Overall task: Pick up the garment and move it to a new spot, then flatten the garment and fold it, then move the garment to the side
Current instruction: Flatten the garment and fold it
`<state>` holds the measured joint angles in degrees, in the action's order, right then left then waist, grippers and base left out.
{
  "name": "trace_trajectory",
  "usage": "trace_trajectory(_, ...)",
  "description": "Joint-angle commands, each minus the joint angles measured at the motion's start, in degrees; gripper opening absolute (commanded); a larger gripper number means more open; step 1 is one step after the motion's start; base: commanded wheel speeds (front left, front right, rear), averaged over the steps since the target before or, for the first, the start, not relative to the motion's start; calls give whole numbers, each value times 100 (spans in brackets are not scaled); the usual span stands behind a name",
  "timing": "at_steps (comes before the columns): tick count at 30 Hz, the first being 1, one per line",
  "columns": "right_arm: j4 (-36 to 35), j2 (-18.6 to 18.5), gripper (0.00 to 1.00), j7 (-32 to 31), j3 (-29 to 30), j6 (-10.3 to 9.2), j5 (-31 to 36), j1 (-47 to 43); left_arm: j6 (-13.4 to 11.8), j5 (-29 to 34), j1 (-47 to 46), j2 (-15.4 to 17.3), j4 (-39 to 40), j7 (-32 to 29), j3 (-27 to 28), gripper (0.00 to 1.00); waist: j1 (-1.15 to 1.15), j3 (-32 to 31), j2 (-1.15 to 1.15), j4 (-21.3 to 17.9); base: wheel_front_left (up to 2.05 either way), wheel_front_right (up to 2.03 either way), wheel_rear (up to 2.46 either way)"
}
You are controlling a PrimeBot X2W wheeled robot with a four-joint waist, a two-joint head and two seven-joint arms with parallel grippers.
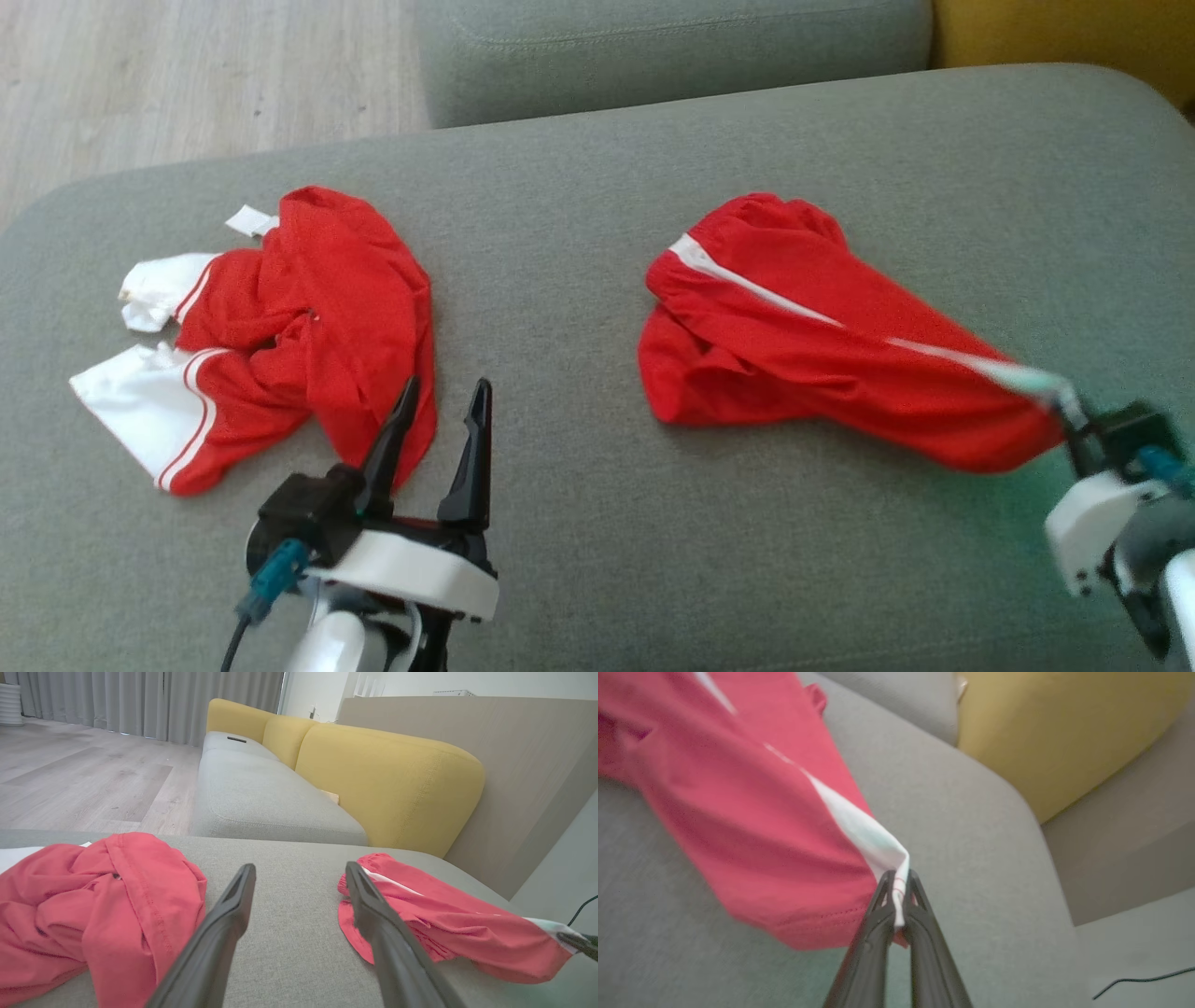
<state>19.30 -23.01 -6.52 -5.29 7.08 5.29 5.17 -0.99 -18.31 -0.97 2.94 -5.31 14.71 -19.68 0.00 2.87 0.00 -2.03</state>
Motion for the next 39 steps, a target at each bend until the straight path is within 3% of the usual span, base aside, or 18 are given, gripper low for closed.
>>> trace_trajectory(1,-217,-38,100,63,-36,41,36,69,-10,-13,-322,-6,181,29,166,100,0,12,0,17,0,0,0)
trace_trajectory(4,-518,485,100,211,515,41,326,1,-1,-22,-356,-6,163,29,128,100,0,34,0,82,0,0,0)
trace_trajectory(8,-974,1054,100,450,792,41,450,-28,5,-22,-369,-6,137,29,144,100,0,56,0,187,0,0,0)
trace_trajectory(11,-1376,1505,100,850,676,41,321,-30,3,-19,-382,-6,144,29,159,100,0,63,0,290,0,0,0)
trace_trajectory(17,-1488,1827,100,1605,220,41,-259,-40,17,-12,-389,-6,208,29,160,100,0,52,0,436,0,0,0)
trace_trajectory(26,-848,1907,100,1749,-31,41,-169,444,32,6,-459,-6,259,29,78,100,0,293,0,718,0,0,0)
trace_trajectory(34,285,1558,100,1240,-193,41,120,1576,36,-50,-627,-6,225,29,-73,100,0,607,0,1093,0,0,0)
trace_trajectory(39,1209,1382,100,1000,-534,41,-42,2210,23,-96,-703,-6,193,29,-153,100,0,743,0,1314,0,0,0)
